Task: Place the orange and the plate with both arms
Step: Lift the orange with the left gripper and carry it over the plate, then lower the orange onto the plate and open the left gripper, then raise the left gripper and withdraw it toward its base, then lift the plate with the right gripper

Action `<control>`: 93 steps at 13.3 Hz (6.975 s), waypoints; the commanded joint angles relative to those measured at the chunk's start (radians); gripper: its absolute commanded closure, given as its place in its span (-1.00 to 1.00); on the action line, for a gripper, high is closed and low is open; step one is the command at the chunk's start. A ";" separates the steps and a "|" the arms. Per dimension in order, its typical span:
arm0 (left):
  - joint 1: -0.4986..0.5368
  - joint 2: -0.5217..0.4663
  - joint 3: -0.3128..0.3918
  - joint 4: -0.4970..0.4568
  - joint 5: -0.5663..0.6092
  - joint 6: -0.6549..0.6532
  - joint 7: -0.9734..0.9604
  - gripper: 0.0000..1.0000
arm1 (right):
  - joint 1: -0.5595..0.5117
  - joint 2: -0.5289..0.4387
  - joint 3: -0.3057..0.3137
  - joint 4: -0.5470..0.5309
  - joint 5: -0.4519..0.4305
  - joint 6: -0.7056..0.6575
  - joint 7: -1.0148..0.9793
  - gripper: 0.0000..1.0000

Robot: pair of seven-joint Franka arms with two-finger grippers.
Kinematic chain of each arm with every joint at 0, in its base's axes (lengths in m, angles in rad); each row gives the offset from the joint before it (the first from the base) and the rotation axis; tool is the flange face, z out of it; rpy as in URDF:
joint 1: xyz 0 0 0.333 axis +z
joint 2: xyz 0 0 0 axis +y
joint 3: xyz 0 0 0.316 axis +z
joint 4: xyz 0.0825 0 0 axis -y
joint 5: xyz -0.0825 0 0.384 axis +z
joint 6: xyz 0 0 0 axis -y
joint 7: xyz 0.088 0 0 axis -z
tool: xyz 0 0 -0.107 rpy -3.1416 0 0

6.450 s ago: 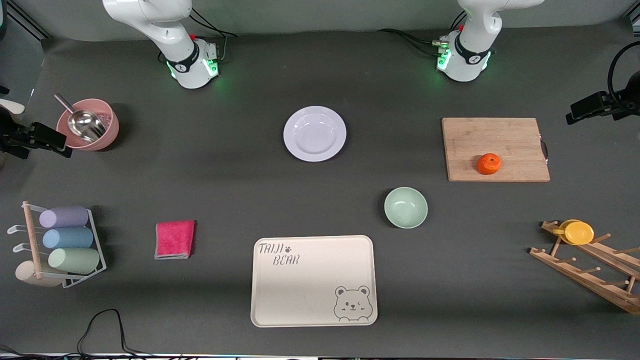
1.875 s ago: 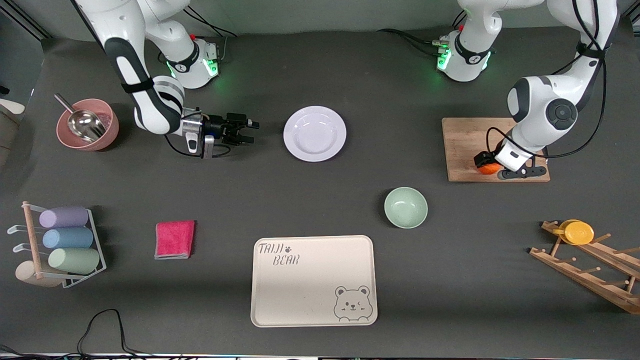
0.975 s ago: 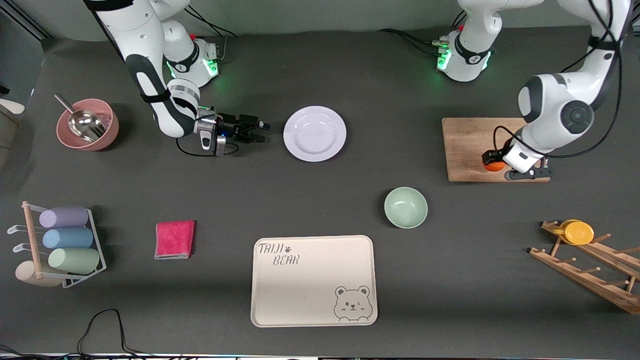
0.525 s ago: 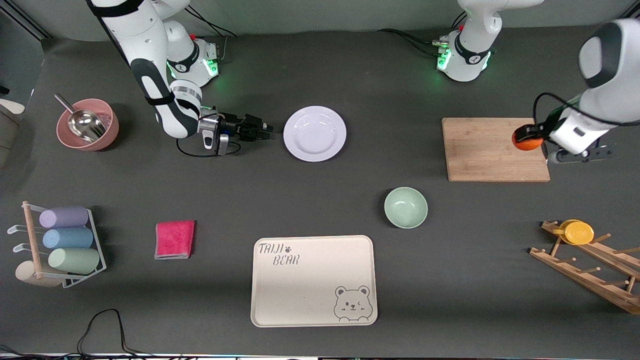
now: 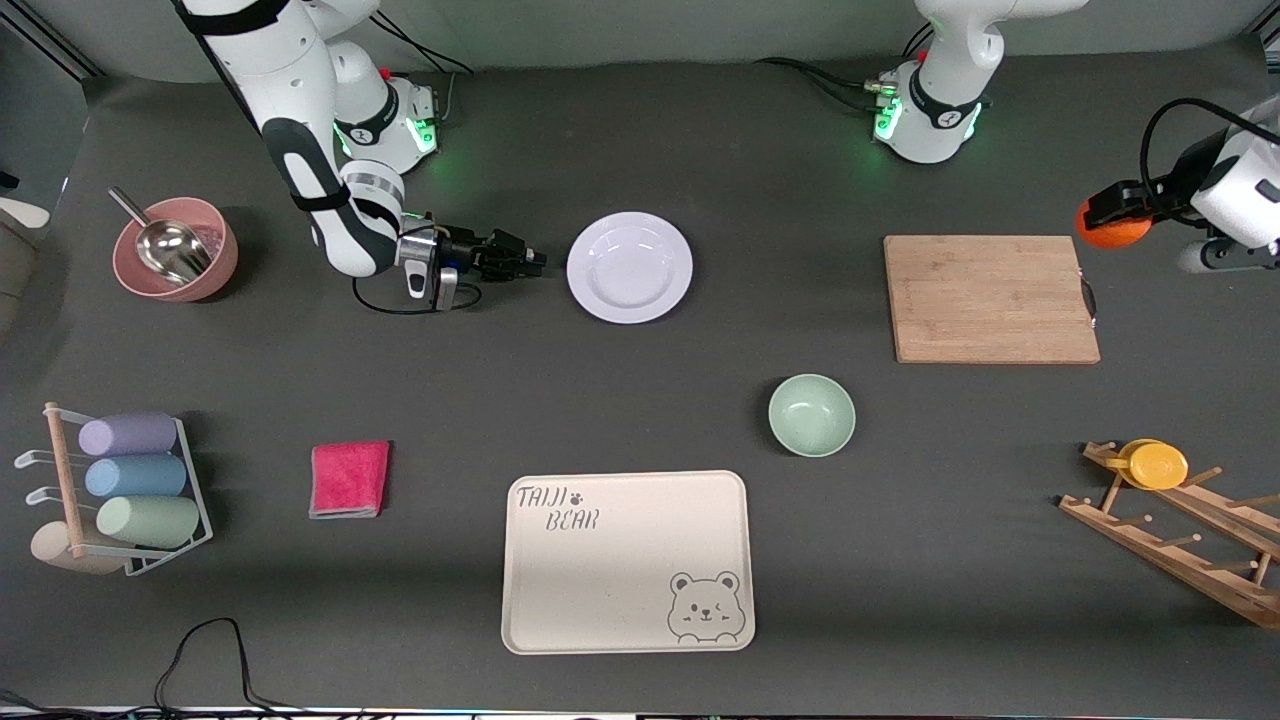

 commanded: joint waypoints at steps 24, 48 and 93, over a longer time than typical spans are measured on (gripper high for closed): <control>-0.376 0.486 -0.573 -0.017 0.030 0.667 -1.147 1.00 | -0.047 0.060 0.001 -0.029 0.023 -0.071 -0.094 0.29; -0.458 0.653 -0.556 -0.041 0.244 0.830 -1.344 -1.00 | -0.069 0.038 0.001 -0.032 0.004 -0.070 -0.020 0.29; 0.031 0.044 -0.055 0.067 0.024 0.095 -0.094 -1.00 | 0.094 0.083 0.090 0.045 0.315 -0.074 -0.083 1.00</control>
